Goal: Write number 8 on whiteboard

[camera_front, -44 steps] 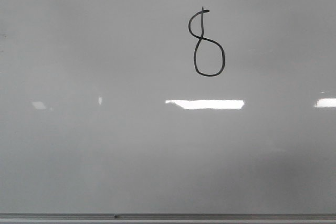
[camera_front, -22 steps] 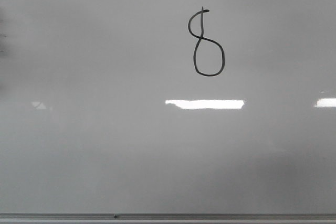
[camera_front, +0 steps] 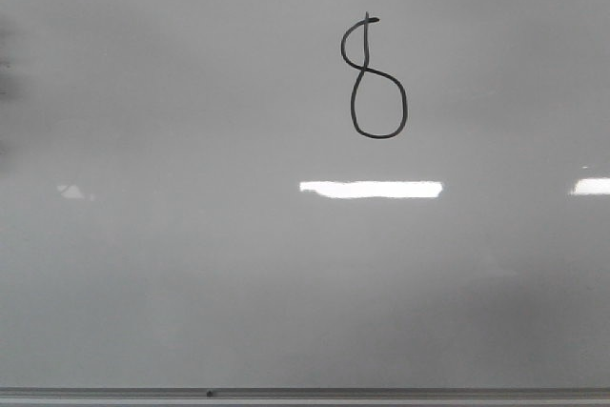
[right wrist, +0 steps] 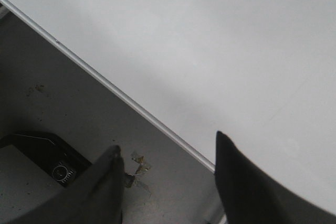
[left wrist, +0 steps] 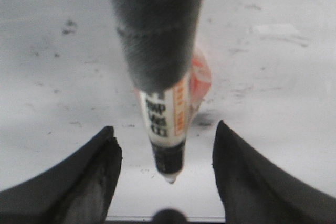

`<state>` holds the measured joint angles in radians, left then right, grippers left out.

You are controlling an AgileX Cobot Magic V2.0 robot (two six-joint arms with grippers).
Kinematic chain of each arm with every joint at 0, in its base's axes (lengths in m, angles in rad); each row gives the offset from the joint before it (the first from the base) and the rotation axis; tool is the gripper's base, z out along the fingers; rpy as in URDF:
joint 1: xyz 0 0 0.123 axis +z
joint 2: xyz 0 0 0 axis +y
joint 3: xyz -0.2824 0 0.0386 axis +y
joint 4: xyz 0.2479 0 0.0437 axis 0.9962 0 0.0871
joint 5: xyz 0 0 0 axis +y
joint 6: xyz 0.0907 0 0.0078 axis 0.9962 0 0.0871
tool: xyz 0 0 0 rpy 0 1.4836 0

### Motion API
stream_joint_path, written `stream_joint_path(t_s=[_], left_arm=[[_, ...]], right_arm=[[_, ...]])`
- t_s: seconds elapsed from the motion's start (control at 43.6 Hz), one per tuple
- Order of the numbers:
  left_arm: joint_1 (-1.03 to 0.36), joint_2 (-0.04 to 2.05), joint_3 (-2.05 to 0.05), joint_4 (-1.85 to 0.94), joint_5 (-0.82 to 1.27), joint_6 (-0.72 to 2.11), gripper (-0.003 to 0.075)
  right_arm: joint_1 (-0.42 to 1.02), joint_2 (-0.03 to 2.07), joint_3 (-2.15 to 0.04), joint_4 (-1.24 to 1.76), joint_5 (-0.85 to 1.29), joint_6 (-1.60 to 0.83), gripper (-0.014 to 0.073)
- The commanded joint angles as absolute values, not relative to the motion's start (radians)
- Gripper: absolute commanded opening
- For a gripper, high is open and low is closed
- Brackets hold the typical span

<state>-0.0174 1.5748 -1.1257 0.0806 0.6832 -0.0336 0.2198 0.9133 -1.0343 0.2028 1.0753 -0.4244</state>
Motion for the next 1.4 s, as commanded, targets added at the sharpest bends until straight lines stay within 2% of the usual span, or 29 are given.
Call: stream_joint_path(t_s=[0.0, 0.229, 0.413, 0.596, 0.757, 0.94, 1.215, 1.284, 1.376], left_arm=[[-0.016, 1.482, -1.158, 0.077, 0.694, -0.037, 0.0388], [-0.045, 1.267, -1.157, 0.073, 0.809, 0.011, 0.0384], [-0.151, 1.055, -1.144, 0.068, 0.853, 0.011, 0.0384], [-0.262, 0.876, -1.067, 0.046, 0.853, 0.011, 0.0384], [-0.297, 0.743, -0.968, 0.019, 0.871, 0.011, 0.0384], [-0.297, 0.653, -0.897, 0.019, 0.87, 0.011, 0.0384], [-0.297, 0.647, -0.887, 0.019, 0.871, 0.011, 0.0384], [-0.297, 0.647, -0.887, 0.019, 0.871, 0.011, 0.0377], [-0.297, 0.647, -0.887, 0.019, 0.871, 0.011, 0.0308]], right_arm=[[0.214, 0.886, -1.058, 0.213, 1.021, -0.384, 0.0417], [0.214, 0.817, -1.058, 0.211, 1.02, -0.297, 0.0417], [0.214, 0.744, -1.058, 0.185, 1.021, -0.246, 0.0416], [0.214, 0.67, -1.012, 0.095, 1.021, -0.132, 0.0415], [0.214, 0.62, -0.947, 0.073, 1.02, -0.117, 0.0415], [0.214, 0.607, -0.908, 0.073, 1.014, -0.115, 0.0415], [0.214, 0.607, -0.907, 0.073, 0.998, -0.101, 0.0414], [0.214, 0.607, -0.907, 0.073, 0.998, -0.101, 0.0385], [0.214, 0.607, -0.907, 0.073, 1.006, -0.101, 0.0267]])
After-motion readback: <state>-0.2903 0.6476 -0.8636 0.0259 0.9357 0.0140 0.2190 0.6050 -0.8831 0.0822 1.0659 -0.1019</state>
